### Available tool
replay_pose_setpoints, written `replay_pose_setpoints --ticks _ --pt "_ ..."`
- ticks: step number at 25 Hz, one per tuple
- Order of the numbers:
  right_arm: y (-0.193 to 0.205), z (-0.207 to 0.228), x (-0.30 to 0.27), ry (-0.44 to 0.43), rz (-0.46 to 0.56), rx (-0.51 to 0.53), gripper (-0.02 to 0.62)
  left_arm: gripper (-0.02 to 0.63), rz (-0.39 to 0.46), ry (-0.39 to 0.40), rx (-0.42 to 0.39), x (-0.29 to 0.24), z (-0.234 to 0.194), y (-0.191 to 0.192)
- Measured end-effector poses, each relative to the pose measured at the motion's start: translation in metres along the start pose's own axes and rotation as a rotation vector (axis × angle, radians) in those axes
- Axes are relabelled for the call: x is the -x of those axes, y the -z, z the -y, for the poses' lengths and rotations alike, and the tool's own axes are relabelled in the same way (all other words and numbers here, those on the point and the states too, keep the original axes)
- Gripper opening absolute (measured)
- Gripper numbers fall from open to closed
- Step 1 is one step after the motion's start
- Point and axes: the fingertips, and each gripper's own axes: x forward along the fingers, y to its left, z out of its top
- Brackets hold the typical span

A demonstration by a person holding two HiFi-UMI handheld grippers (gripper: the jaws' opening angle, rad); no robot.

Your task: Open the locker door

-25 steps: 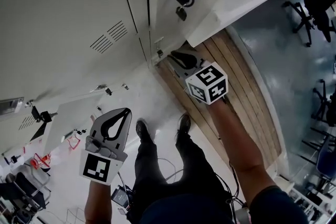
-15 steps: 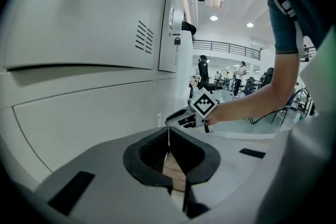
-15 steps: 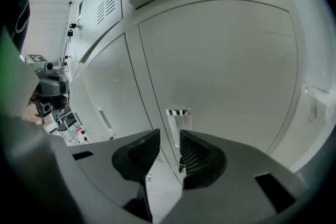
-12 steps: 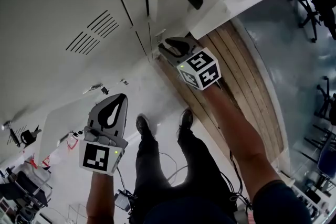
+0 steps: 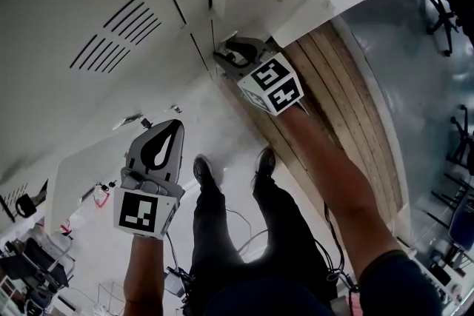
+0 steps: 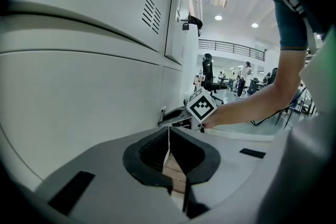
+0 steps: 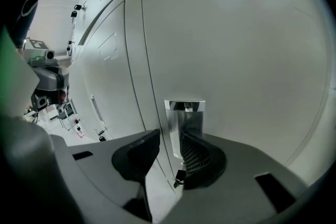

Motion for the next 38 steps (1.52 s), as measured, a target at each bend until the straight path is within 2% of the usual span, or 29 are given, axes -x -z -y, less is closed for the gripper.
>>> replay_pose_setpoints --ticks 8,16,38 --pt "0.007 -0.004 0.006 0.004 -0.007 0.044 0.121 0.018 0.003 0.002 0.001 -0.002 -0.002 0.002" --pt "0.032 -0.013 0.042 0.003 -0.052 0.063 0.121 0.018 0.006 0.022 -0.017 -0.002 0.009 -0.006" --pt "0.093 0.0 0.158 0.308 -0.101 -0.061 0.123 0.018 -0.012 0.069 -0.059 0.008 0.054 -0.004"
